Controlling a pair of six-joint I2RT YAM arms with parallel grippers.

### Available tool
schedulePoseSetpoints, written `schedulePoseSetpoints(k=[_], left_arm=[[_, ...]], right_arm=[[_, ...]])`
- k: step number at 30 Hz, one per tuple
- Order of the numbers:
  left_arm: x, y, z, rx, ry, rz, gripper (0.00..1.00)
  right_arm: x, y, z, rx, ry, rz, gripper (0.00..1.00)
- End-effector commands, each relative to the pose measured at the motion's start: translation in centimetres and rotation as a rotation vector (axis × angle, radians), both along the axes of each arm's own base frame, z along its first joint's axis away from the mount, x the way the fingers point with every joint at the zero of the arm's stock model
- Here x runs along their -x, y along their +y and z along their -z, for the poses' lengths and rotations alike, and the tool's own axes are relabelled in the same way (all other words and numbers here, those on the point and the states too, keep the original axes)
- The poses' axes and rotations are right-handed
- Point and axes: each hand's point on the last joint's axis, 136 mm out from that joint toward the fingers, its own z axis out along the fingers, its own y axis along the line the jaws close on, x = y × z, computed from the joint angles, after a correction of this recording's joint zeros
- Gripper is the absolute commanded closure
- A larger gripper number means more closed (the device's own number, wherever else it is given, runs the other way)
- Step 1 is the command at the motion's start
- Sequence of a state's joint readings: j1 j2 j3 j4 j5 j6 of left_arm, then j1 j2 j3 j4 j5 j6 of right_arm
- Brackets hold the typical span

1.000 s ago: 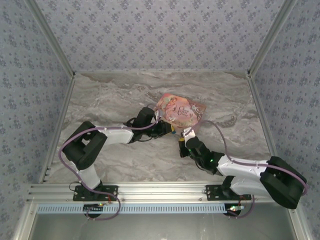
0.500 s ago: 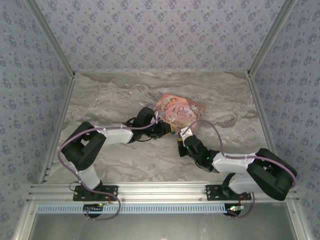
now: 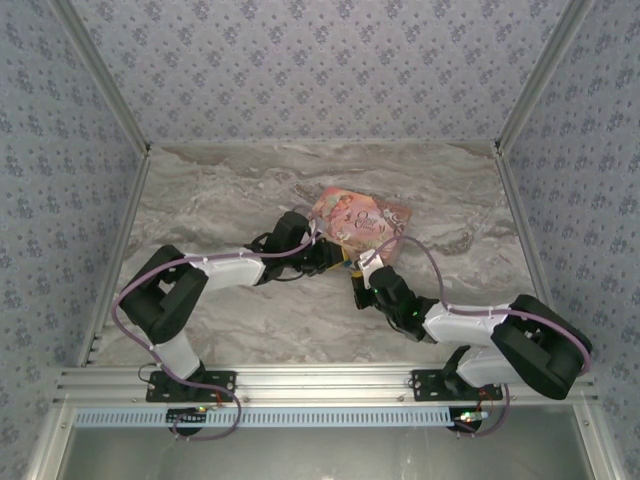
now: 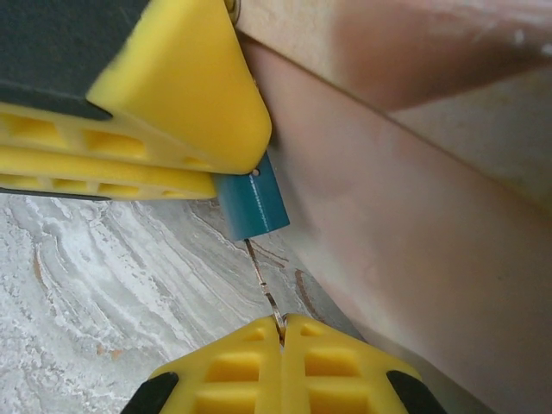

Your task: Unlock the padlock with the key

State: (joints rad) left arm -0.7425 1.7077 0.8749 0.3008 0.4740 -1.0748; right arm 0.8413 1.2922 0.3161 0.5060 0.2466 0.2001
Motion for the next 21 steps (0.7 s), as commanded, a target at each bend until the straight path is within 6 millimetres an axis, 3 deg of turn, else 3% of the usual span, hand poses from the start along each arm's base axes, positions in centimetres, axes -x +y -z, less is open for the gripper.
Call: schedulePoseSetpoints(k=[1, 21], left_arm=[[-0.09, -1.08, -3.76, 0.083, -0.042, 0.017, 0.81], [-0.09, -1.06, -3.65, 0.085, -0.041, 0.015, 0.81]], right_arm=[[-0.81, 0.26, -1.71, -0.028, -0.048, 0.008, 1.00], [-0.61, -0.09, -2.34, -0.059, -0.046, 0.005, 1.00]])
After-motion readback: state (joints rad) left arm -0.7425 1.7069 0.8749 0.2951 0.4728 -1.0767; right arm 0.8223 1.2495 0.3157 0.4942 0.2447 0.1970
